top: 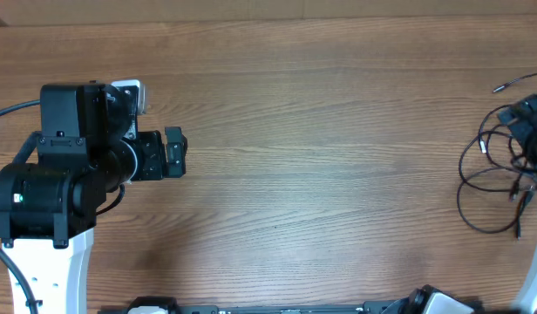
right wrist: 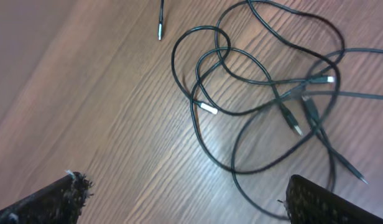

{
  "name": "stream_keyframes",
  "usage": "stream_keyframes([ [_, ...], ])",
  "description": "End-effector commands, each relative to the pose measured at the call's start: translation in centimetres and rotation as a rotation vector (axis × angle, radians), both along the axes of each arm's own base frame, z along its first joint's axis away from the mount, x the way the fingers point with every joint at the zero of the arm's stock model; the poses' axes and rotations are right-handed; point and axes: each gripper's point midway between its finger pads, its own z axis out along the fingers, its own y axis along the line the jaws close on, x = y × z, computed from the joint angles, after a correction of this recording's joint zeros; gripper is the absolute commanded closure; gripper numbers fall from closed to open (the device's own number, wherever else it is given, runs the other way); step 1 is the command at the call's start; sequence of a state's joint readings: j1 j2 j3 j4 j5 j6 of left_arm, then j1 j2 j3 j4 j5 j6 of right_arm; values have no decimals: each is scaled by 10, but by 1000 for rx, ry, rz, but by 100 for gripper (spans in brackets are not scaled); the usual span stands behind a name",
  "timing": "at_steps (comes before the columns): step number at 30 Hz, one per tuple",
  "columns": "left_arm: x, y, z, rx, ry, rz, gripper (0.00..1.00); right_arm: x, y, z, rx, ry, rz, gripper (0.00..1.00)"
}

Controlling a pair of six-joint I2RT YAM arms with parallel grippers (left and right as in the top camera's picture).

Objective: Untangle cables

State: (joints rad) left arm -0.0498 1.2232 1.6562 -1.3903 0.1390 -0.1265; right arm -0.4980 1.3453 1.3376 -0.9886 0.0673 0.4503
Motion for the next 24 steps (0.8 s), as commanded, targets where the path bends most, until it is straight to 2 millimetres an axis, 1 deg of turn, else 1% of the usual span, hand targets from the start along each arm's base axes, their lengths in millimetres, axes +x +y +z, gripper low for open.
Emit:
stream_keyframes([
  [1, 1, 0, 0, 2, -5, -16, 0, -12, 14, 29, -31, -53, 52, 0],
  [2, 1, 0, 0, 2, -5, -16, 0, -13, 20, 32, -22, -64, 83, 0],
  [4, 1, 0, 0, 2, -5, -16, 1, -14, 46, 40, 30, -111, 204, 0],
  [5, 1, 0, 0, 2, -5, -16, 0, -14, 52, 42, 44, -122, 230, 0],
  [6, 1, 0, 0, 2, -5, -16, 0, -14, 67, 45, 83, -147, 298, 0],
  [8, 1, 0, 0, 2, -5, -16, 0, -15, 86, 48, 136, -170, 377, 0],
  [11, 1, 0, 0, 2, -5, -16, 0, -20, 116, 45, 238, -165, 463, 0],
  [12, 1, 0, 0, 2, -5, -16, 0, -24, 129, 41, 245, -138, 528, 0],
  [14, 1, 0, 0, 2, -5, -16, 0, -25, 145, 37, 214, -107, 643, 0],
  [17, 1, 0, 0, 2, -5, -16, 0, -25, 167, 34, 173, -78, 768, 0],
  [24, 1, 0, 0, 2, -5, -16, 0, -28, 194, 22, 9, 47, 876, 0],
])
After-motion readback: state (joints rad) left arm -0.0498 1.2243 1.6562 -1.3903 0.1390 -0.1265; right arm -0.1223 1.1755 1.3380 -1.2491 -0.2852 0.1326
